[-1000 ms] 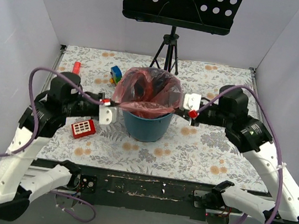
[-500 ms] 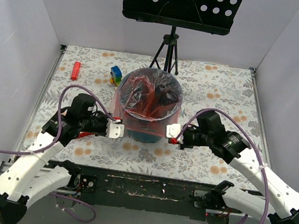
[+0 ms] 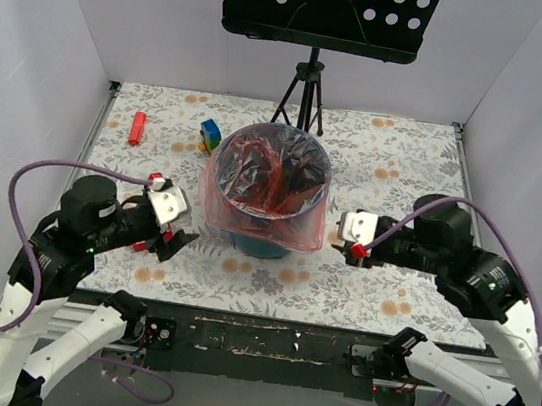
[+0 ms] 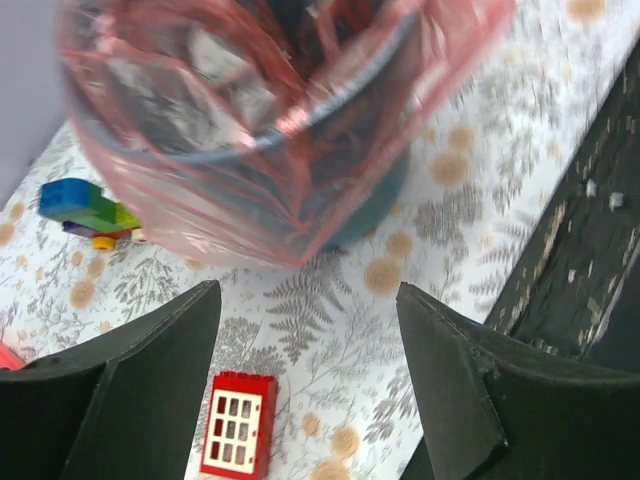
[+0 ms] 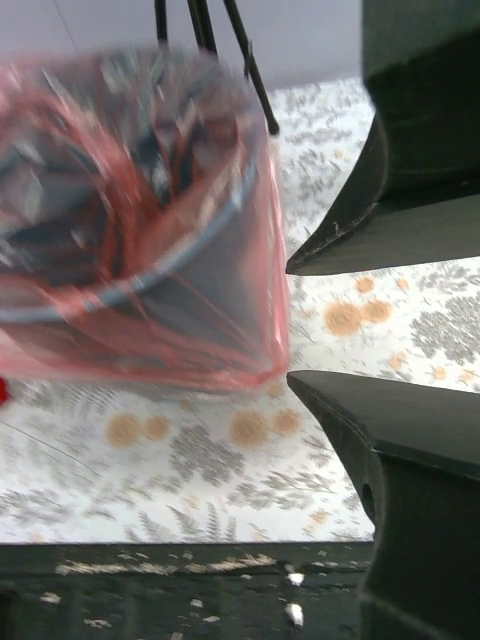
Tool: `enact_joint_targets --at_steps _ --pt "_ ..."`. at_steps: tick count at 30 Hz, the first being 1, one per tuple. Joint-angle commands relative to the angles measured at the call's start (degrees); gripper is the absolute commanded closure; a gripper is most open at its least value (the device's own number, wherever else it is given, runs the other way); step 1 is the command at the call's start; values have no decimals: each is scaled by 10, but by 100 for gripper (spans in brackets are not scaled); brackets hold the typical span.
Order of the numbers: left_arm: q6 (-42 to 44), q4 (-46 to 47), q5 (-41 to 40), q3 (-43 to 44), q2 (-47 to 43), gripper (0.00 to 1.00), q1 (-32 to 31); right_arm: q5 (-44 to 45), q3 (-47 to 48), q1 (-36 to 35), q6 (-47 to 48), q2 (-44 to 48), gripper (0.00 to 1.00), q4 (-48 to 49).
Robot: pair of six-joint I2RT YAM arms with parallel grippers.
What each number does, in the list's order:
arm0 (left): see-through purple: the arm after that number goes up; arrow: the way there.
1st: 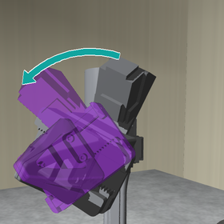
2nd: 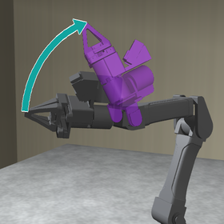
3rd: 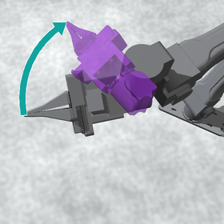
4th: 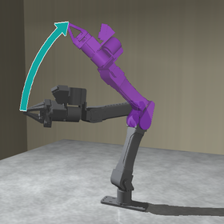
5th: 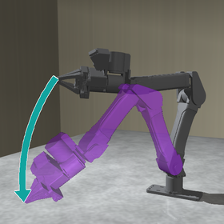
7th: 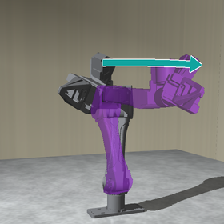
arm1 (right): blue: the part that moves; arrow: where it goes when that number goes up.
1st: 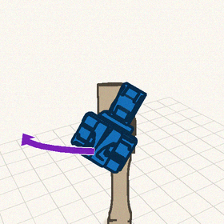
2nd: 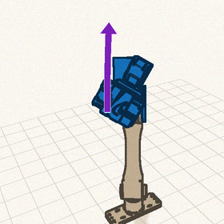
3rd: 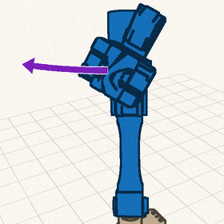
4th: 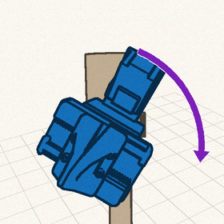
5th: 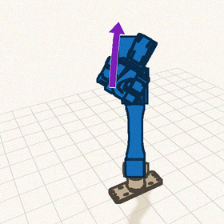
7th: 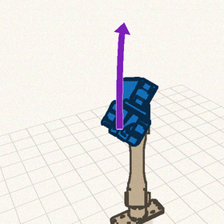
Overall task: Put the trash bags into the trash bin
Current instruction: Place the trash bag in the trash bin.
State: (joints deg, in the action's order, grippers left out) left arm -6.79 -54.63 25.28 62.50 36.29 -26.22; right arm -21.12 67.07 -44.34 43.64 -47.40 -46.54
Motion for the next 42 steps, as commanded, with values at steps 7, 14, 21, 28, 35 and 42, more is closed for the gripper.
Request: enact_joint_targets --at_steps 7,14,21,28,35,42 --pt "-300 173 -138 30 116 40 63 -43 319 -2 -41 -297 74 23" --pt "-420 232 -39 10 146 50 163 -74 454 -2 93 -501 89 -133" --pt "-481 358 132 -156 113 51 190 -81 427 -3 141 -596 91 -160" --pt "-517 485 195 -228 148 49 203 -74 333 -15 138 -605 65 -59" --pt "-520 509 203 -227 158 48 203 -74 331 -18 95 -618 65 -36" --pt "-467 401 160 -166 140 43 205 -40 423 -19 86 -570 54 -115"
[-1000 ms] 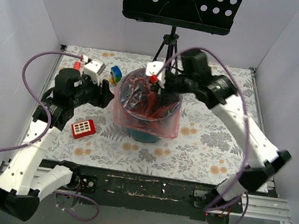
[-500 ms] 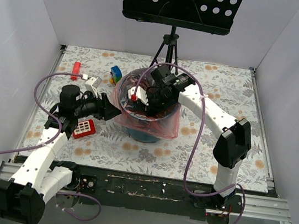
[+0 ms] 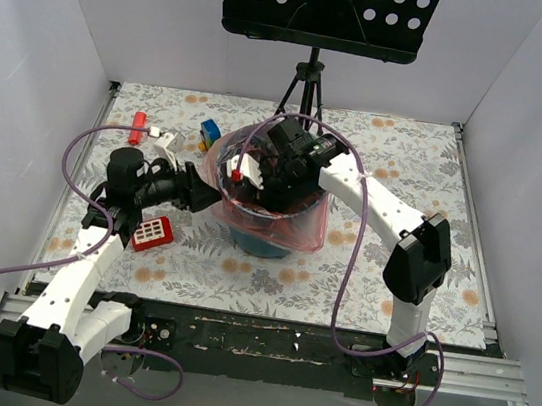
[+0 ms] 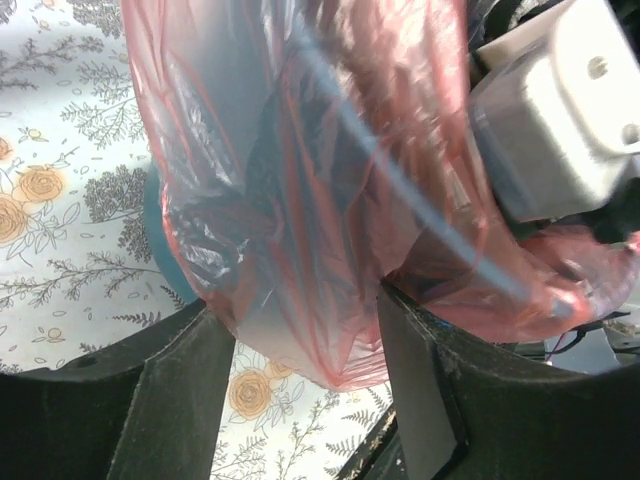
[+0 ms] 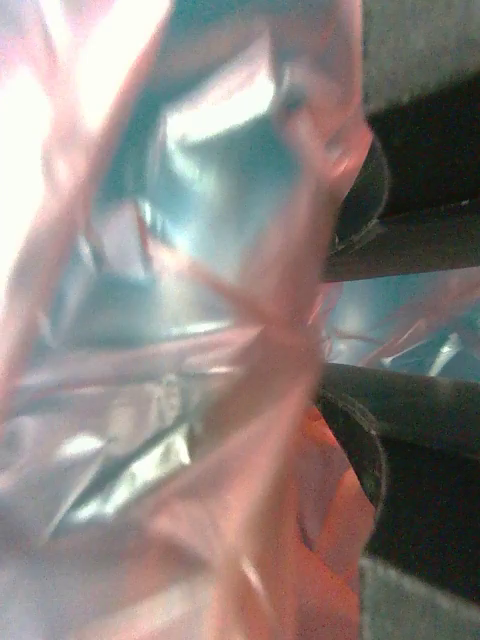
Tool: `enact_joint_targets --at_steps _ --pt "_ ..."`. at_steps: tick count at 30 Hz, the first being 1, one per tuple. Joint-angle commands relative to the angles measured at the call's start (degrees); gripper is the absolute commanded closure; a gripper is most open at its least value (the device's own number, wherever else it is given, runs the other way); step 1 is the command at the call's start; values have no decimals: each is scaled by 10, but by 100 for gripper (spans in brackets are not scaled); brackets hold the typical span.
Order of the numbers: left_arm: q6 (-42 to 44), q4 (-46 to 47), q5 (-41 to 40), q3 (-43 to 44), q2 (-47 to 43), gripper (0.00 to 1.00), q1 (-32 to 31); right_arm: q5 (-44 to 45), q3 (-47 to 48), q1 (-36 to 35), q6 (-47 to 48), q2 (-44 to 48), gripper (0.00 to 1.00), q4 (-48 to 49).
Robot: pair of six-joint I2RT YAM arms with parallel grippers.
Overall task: Put the trash bags into the trash bin
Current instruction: Place the trash bag in the trash bin.
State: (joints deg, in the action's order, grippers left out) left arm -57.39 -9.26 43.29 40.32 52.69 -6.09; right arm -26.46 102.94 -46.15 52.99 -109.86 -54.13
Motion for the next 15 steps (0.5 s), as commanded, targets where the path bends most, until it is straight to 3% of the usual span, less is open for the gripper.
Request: enact_joint_targets --at_steps 1,7,9,12,13,15 --pt "44 -72 -30 73 -27 41 4 14 65 -2 -10 72 52 -43" --pt "70 -195 -54 164 -15 24 6 16 23 -1 -19 175 43 -56" --pt "59 -235 -88 204 -3 2 6 59 24 -1 -69 197 42 -33" --pt "34 -290 -230 273 22 2 6 113 24 6 -125 233 38 26" --pt "38 -306 -286 297 36 2 6 138 17 8 -171 245 30 61" --pt "41 -334 -389 350 62 2 6 173 1 11 -226 271 25 149"
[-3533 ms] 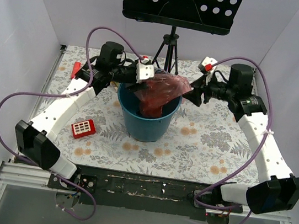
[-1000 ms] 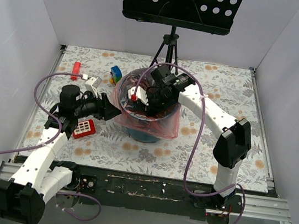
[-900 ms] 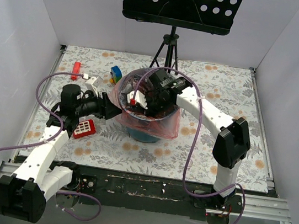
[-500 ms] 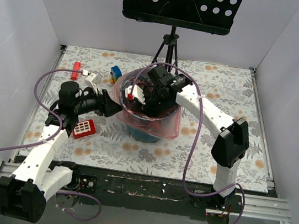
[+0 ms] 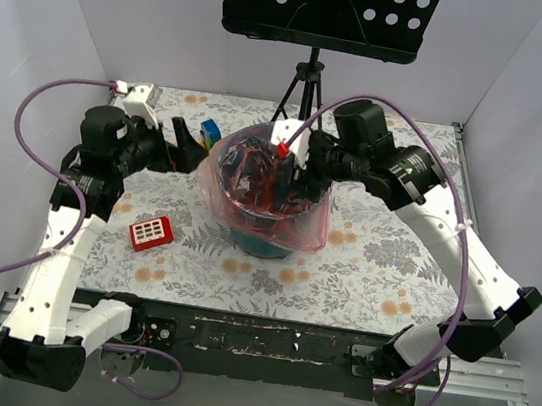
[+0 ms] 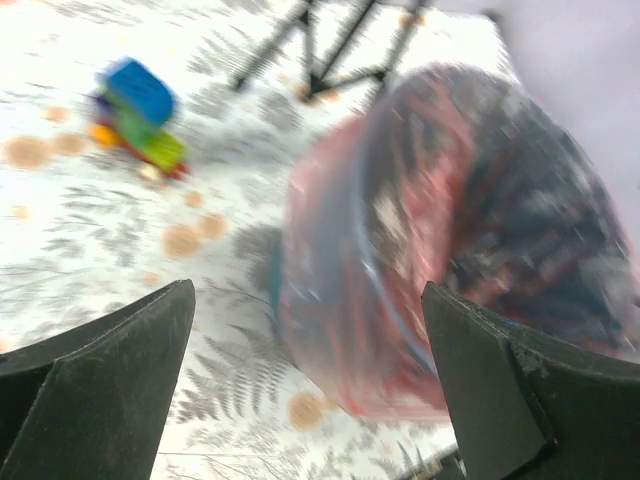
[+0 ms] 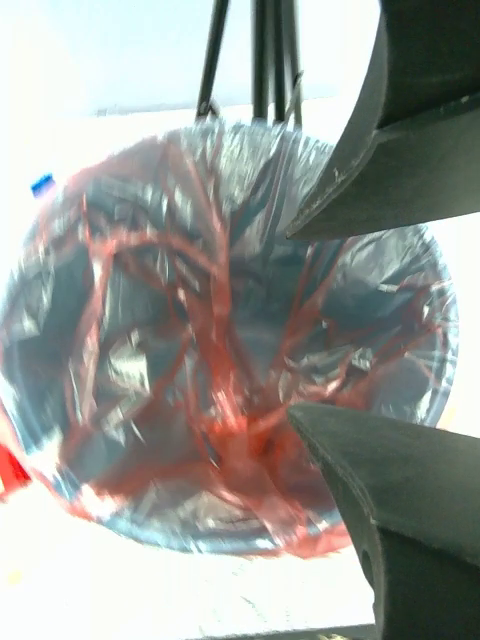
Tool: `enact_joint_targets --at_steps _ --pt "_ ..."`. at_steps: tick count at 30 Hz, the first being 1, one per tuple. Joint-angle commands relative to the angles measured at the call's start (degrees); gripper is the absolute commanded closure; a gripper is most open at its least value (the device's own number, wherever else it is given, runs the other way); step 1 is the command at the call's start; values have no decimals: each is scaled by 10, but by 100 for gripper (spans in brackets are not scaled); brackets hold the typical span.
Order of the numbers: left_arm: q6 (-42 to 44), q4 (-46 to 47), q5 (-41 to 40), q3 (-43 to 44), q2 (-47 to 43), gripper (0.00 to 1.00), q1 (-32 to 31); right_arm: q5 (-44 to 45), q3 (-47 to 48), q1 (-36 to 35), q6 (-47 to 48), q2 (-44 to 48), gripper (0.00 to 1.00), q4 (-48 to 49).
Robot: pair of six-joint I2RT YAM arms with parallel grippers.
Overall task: Put the trash bags into the trash bin
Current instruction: Place the trash bag in the trash bin.
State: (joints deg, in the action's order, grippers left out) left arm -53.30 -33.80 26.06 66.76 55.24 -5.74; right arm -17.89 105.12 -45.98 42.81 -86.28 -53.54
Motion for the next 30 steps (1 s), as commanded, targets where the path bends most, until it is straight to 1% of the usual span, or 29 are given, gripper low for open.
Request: enact_joint_targets --at_steps 1,2,3,5,7,10,12,14,15,16,18,20,21,23,24,25,28,30 --pt "11 -96 -272 105 47 2 2 106 -22 10 -147 44 24 173" --pt "26 -98 -315 127 57 2 2 125 -6 12 -160 38 24 191" --pt "39 -96 -334 137 62 2 2 138 17 14 -165 28 24 190" --pt "71 -69 -342 140 56 2 2 172 46 26 -172 10 23 199" --pt "87 -40 -344 144 47 2 2 176 51 44 -174 9 23 225" --pt "80 -29 -364 193 63 2 2 233 96 62 -185 -7 23 244" --pt "104 -14 -374 239 80 2 2 260 141 80 -195 -20 22 255" --pt "128 13 -386 288 101 2 2 316 162 86 -198 -22 20 292" --pt "135 17 -395 328 121 2 2 351 163 87 -194 -18 19 321" --pt "142 11 -403 382 157 2 2 380 162 87 -189 -13 19 346" --pt "156 -1 -428 491 211 2 2 448 142 87 -179 8 18 433" --pt "188 12 -440 570 247 2 2 467 116 87 -141 31 17 508" --pt "204 27 -442 590 256 2 2 470 112 86 -123 37 17 529" --pt "241 64 -434 589 254 2 2 468 119 87 -97 41 17 559" --pt "256 88 -425 576 245 2 3 469 124 87 -85 43 17 561" --pt "264 104 -410 544 234 2 2 475 125 87 -79 45 16 564" --pt "268 129 -369 459 192 2 2 485 93 87 -68 59 16 575" --pt "249 119 -343 434 180 2 2 487 72 87 -65 67 16 580"
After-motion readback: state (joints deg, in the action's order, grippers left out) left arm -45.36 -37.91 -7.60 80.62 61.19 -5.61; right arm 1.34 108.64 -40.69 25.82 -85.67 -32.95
